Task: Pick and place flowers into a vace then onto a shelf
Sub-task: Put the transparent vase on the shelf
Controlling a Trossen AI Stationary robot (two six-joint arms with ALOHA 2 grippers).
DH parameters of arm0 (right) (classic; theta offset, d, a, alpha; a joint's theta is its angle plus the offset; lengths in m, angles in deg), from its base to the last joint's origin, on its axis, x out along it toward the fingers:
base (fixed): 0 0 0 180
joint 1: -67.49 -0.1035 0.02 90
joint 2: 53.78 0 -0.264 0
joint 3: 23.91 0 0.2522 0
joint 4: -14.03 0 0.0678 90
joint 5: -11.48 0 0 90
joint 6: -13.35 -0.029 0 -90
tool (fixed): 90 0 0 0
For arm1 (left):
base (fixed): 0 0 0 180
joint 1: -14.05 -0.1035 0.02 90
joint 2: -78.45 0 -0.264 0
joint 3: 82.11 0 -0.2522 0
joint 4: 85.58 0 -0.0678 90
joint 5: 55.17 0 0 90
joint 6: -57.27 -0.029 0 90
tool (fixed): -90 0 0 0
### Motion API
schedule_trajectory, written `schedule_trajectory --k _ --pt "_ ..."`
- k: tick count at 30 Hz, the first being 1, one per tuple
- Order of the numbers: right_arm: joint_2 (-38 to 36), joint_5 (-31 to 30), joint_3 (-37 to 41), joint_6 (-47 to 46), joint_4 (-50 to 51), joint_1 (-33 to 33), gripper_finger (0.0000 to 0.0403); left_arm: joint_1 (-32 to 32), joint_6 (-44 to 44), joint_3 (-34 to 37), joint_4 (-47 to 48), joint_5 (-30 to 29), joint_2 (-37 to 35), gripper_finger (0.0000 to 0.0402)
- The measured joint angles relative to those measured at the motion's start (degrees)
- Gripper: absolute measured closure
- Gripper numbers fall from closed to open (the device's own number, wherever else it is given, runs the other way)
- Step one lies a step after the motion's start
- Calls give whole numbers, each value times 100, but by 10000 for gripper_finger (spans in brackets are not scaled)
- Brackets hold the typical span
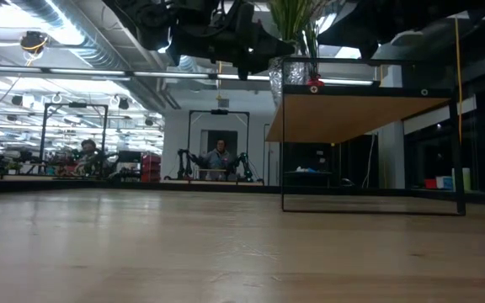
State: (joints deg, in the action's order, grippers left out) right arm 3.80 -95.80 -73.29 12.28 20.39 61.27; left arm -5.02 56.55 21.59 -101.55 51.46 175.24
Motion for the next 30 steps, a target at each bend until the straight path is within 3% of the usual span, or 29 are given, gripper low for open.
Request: schedule_trajectory --k 20,30 --pt "0 -1 0 0 0 0 398 112 -59 0 -9 -124 1 200" --pt "-4 -2 2 0 2 0 398 53 152 -2 -624 -151 346 196"
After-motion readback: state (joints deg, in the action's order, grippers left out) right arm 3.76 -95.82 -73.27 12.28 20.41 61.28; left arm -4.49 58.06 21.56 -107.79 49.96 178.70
